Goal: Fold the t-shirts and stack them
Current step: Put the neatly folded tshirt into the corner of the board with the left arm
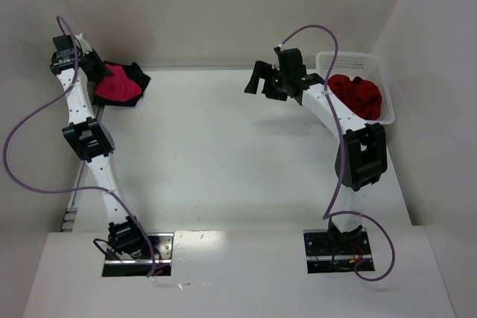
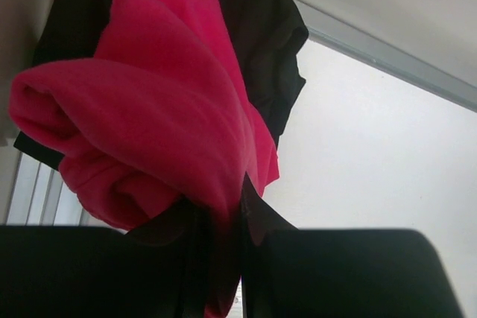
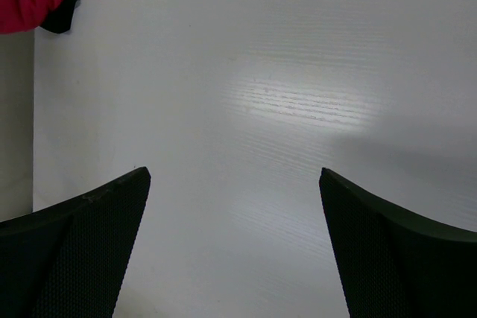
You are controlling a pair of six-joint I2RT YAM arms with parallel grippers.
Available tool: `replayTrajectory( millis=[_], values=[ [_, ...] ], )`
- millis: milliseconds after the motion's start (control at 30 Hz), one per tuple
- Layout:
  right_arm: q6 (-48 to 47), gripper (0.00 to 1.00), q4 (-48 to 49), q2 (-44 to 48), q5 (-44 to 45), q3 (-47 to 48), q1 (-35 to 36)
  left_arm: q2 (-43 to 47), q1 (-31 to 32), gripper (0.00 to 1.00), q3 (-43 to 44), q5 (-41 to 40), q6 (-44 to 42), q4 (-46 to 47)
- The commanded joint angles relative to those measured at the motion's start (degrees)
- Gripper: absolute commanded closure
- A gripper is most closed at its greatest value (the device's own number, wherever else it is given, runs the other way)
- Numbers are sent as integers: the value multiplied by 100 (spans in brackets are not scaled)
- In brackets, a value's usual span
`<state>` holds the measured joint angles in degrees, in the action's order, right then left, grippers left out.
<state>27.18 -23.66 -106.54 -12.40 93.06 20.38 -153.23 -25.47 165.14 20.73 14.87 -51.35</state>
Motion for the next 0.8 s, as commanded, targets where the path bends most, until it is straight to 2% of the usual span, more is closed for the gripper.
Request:
replayTrajectory(
  millis=[0,100,267,467,533,633,767],
  values=[
    [-11,0,46,-42,-43,248,36,135,130,89,220,71,-81,20],
    [-11,0,46,27,-43,248,36,206,289,89,562,755,138,204],
    [-11,0,107,134,10,55,36,469,429,89,616,1545,341,520],
    [-11,0,160,186,10,-51,36,400,122,89,677,1837,516,644],
    [-11,0,160,239,10,-103,36,346,-70,89,677,1838,578,697],
    [-11,0,160,239,10,-103,36,179,-238,89,555,1435,640,697],
    [42,0,160,187,10,-103,36,65,-309,89,493,916,307,293]
  ],
)
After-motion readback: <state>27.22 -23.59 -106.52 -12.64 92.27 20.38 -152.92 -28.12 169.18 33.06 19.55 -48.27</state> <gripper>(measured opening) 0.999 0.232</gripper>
